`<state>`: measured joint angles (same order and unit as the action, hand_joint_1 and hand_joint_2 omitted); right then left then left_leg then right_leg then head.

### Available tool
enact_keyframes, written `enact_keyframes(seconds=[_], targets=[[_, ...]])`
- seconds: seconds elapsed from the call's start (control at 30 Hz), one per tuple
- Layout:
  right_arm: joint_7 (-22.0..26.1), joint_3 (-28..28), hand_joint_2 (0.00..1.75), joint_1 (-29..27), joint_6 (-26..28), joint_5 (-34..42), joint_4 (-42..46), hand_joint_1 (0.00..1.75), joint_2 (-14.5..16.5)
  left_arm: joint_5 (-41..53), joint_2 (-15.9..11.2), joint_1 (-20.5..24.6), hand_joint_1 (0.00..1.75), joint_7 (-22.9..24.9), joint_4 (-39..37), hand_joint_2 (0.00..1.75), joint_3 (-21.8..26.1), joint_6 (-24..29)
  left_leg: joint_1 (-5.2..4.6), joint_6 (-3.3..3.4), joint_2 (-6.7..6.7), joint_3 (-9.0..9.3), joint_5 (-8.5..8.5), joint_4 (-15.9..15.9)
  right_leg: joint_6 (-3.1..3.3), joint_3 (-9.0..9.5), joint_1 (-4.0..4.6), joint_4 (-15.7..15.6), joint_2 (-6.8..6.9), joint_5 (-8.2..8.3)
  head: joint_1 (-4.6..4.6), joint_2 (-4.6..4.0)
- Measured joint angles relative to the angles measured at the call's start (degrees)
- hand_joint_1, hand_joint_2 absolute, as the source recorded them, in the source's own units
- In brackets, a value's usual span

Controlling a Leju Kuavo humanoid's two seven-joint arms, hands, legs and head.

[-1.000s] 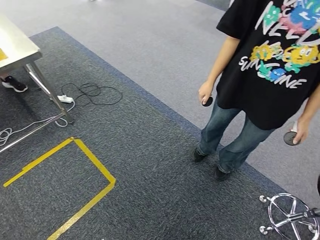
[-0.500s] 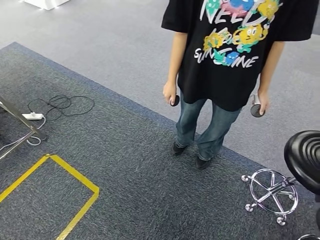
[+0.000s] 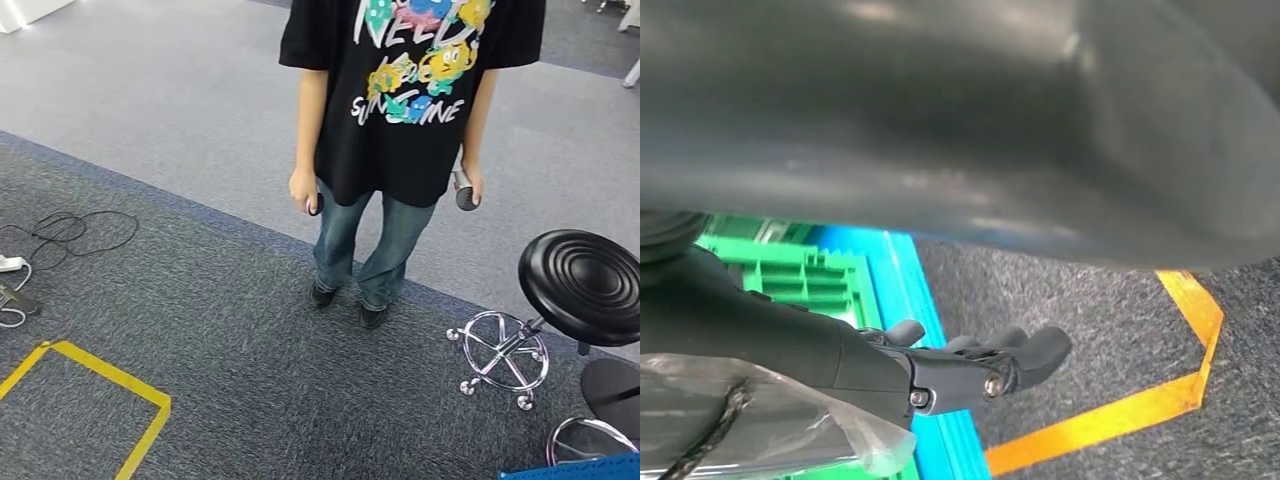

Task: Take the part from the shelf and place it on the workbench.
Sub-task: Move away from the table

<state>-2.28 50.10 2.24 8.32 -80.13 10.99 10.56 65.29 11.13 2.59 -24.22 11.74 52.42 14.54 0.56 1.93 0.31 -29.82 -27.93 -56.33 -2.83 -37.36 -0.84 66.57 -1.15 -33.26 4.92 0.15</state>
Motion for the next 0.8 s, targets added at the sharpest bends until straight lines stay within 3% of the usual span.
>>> enact_keyframes(seconds=[0.07, 0.1, 0.13, 0.2, 0.27, 0.3, 0.37, 0.43, 0.5, 0.57, 0.6, 0.63, 0.67, 0.73, 0.8], targets=[[0.15, -0.04, 0.00, 0.12, 0.17, 0.22, 0.01, 0.00, 0.00, 0.05, 0.43, -0.14, 0.00, 0.09, -0.01, 0.00, 0.34, 0.83, -0.11, 0.05, 1.77, -0.12, 0.00, -0.03, -0.34, -3.05, -0.07, 6.65, 0.81, -2.61, 0.00, 0.00], [0.20, -0.04, 0.00, 0.04, 0.23, 0.35, 0.01, 0.00, 0.00, 0.11, 0.64, -0.12, 0.00, 0.13, -0.01, 0.00, 0.41, 1.03, -0.14, 0.03, 2.59, -0.15, -0.01, -0.04, -0.43, -3.09, -0.08, 7.15, 0.96, -2.29, 0.01, 0.00], [0.19, -0.04, 0.00, -0.05, 0.25, 0.43, 0.01, 0.00, -0.01, 0.17, 0.85, -0.04, 0.00, 0.14, -0.01, 0.00, 0.42, 1.11, -0.14, -0.02, 3.28, -0.11, -0.05, -0.05, -0.42, -1.78, -0.08, 5.02, 1.24, -0.88, 0.02, 0.00], [0.12, -0.04, 0.00, -0.11, 0.26, 0.50, 0.02, 0.00, -0.03, 0.31, 1.24, 0.14, 0.00, 0.14, 0.00, 0.00, 0.44, 1.15, -0.27, -0.31, 4.52, 0.09, -0.24, -0.13, -0.20, 3.10, 0.03, -3.53, 3.22, 2.68, 0.05, 0.00], [-0.05, -0.04, 0.00, 0.13, 0.11, 0.55, 0.02, 0.00, -0.04, 0.40, 1.45, 0.27, 0.00, 0.14, 0.00, 0.00, 0.45, 1.13, -0.60, -0.87, 5.57, 0.25, -0.52, -0.33, 0.34, 6.48, 0.21, -9.33, 4.89, 4.38, -0.11, 0.00], [-0.19, -0.04, 0.00, 0.21, -0.04, 0.58, 0.01, 0.00, -0.04, 0.40, 1.49, 0.34, 0.00, 0.14, -0.01, 0.00, 0.45, 1.10, -0.74, -1.17, 6.06, 0.33, -0.60, -0.40, 0.61, 6.86, 0.33, -10.13, 5.07, 4.46, -0.21, 0.00], [-0.40, -0.04, 0.00, 0.09, -0.35, 0.61, 0.01, 0.00, -0.04, 0.40, 1.57, 0.56, 0.00, 0.15, 0.00, 0.00, 0.45, 1.05, -0.63, -1.81, 6.63, 0.52, -0.77, -0.47, 1.23, 6.53, 0.31, -10.12, 3.82, 4.69, -0.32, 0.00], [-0.30, -0.03, 0.00, -0.04, -0.42, 0.58, 0.02, 0.00, -0.04, 0.38, 1.65, 0.68, 0.00, 0.20, 0.00, 0.00, 0.47, 1.06, -0.34, -2.50, 4.44, -0.09, -2.59, -2.49, 1.95, 6.48, 0.14, -10.30, 2.72, 5.04, -0.41, 0.00], [0.19, -0.03, 0.00, 0.12, -0.28, 0.45, 0.02, 0.00, -0.04, 0.34, 1.70, 0.56, 0.00, 0.43, -0.01, 0.00, 0.52, 1.08, -0.16, -2.84, 1.20, -2.60, -6.51, -8.88, 2.48, 6.45, 0.10, -10.36, 1.46, 5.38, -0.56, 0.00], [0.59, -0.04, 0.00, 0.27, -0.19, 0.17, 0.01, 0.00, -0.04, 0.17, 1.70, 0.33, 0.00, 0.64, -0.01, 0.00, 0.67, 1.09, -0.13, -2.85, 0.13, -5.78, -9.45, -16.23, 2.70, 6.32, 0.23, -10.31, -0.09, 5.52, -0.59, 0.00], [0.65, -0.05, 0.00, 0.25, -0.20, 0.01, 0.01, 0.00, -0.04, 0.06, 1.69, 0.25, 0.00, 0.67, -0.01, 0.00, 0.75, 1.08, -0.14, -2.78, 0.00, -6.52, -9.36, -17.69, 2.73, 6.32, 0.28, -10.27, -0.93, 5.54, -0.59, 0.00], [0.66, -0.05, 0.00, 0.20, -0.20, -0.17, 0.01, 0.00, -0.04, -0.06, 1.70, 0.23, 0.00, 0.68, -0.01, 0.00, 0.82, 1.08, -0.14, -2.65, -0.10, -6.36, -8.17, -17.01, 2.73, 6.36, 0.32, -10.22, -1.76, 5.55, -0.57, 0.00], [0.66, -0.07, 0.00, 0.19, -0.21, -0.36, 0.01, 0.00, -0.04, -0.13, 1.71, 0.24, 0.00, 0.68, -0.01, 0.00, 0.88, 1.07, -0.13, -2.45, -0.48, -5.16, -5.93, -13.92, 2.72, 6.40, 0.34, -10.14, -2.61, 5.55, -0.57, 0.00], [0.65, -0.14, 0.00, 0.25, -0.21, -0.61, -0.01, 0.00, -0.02, -0.29, 1.73, 0.27, 0.00, 0.68, -0.01, 0.00, 1.11, 1.07, -0.03, -1.90, -3.01, -2.00, -1.73, -5.87, 2.55, 6.25, 0.33, -9.90, -4.18, 5.56, -0.55, 0.00], [0.69, -0.28, 0.00, 0.37, -0.15, -0.65, -0.02, 0.00, 0.02, -0.43, 1.74, 0.30, 0.00, 0.73, -0.01, 0.00, 1.46, 1.07, 0.00, -1.59, -5.10, -0.42, -0.47, -1.53, 1.99, 5.62, 0.18, -9.68, -5.57, 5.74, -0.54, 0.00]])
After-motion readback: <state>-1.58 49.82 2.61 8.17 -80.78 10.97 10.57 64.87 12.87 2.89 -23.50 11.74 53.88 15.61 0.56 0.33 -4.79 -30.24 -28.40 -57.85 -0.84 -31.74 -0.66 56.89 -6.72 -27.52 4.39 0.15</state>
